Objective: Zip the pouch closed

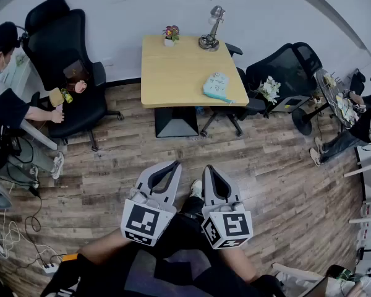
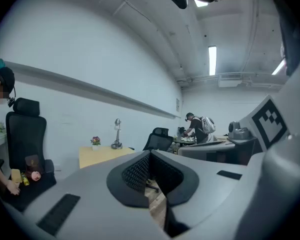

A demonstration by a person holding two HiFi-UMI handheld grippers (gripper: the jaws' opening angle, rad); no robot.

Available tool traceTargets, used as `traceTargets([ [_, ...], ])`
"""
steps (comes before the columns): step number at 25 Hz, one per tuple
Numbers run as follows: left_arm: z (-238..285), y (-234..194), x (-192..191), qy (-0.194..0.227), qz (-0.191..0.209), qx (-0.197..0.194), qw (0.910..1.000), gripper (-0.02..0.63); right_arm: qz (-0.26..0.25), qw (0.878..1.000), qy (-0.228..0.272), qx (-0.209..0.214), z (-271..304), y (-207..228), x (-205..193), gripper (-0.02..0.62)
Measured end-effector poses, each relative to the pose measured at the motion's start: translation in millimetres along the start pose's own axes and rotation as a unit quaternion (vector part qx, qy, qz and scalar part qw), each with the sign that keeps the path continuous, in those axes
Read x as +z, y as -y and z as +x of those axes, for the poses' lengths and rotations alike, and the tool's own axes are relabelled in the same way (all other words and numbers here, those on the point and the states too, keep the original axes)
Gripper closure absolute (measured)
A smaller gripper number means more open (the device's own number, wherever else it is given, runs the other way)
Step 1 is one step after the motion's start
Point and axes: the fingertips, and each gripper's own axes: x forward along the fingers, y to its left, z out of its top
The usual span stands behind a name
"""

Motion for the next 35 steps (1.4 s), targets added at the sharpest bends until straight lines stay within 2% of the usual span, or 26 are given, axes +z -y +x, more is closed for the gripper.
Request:
traceTargets([
  [11,0.2,2.7,2.2,-0.001,0.004,0.000,1.0000,0.597,0.000,1.000,0.001,0.002,-2.0,1.6,1.2,0.581],
  [18,2.6,2.7,1.2,-0.001,0.006,0.000,1.0000,0.597,0.026,1.000,-0.001,0.017,1.0,2.2,-2.5,0.580],
  [27,25.2,2.3,-3.2,-0.014,0.003,0.002,0.9999,0.597,0.037,0.999,-0.010,0.012,14.8,24.1,-5.8,0.580],
  [35,62.0,-0.3,-19.6,-0.045,-0.005,0.000,0.9990,0.597,0.056,0.998,-0.030,0.008,39.6,55.0,-20.4,0.580],
])
